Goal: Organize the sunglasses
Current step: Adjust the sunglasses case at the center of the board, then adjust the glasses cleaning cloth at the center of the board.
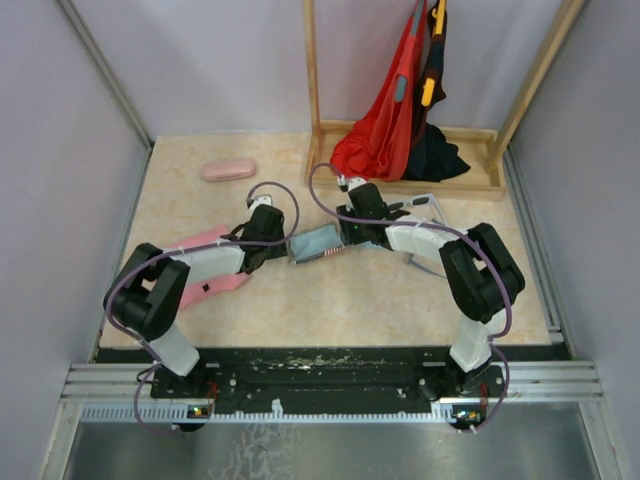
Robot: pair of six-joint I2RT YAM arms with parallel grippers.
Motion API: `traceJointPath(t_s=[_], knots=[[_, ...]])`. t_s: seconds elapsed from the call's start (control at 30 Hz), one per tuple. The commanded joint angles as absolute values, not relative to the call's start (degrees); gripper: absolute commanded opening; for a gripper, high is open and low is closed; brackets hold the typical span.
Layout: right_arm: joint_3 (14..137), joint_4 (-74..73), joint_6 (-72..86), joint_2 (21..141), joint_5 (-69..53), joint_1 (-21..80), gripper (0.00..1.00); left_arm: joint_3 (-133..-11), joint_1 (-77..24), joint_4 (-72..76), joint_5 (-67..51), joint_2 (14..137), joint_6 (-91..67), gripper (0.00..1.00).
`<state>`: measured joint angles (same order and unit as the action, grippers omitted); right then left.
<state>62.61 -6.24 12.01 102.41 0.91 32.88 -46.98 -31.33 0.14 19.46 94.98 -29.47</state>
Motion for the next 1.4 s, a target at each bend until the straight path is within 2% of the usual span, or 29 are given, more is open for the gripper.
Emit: traceJointPath(t_s=[0.0,0.73,0.9,1.03,1.13,1.37], knots=[[61.5,-5.1,12.2,98.4,-2.2,33.4,0.38,-50.0,-30.8,1.3,18.1,97.9,-27.8,0.54],[51.5,-3.9,19.2,87.4,-6.8,40.4,0.38,-60.4,-30.2,0.1,17.1,103.8,-23.4,0.54],[47.2,-5.0,18.6,78.8,3.2,39.2,0.40,-59.6,-28.7,-0.1,19.1,98.9,-23.4,0.56],[44.7,-3.0,18.8,75.3,2.1,34.2,0.41,-57.5,-28.3,-0.1,19.9,94.2,-24.1,0.57],[47.1,-3.0,16.7,76.9,0.4,31.6,0.41,-54.5,-28.3,-0.5,20.7,90.0,-25.6,0.57],[52.4,-4.3,14.2,85.9,-0.5,30.0,0.26,-45.7,-28.2,-1.5,20.9,81.3,-27.6,0.57]])
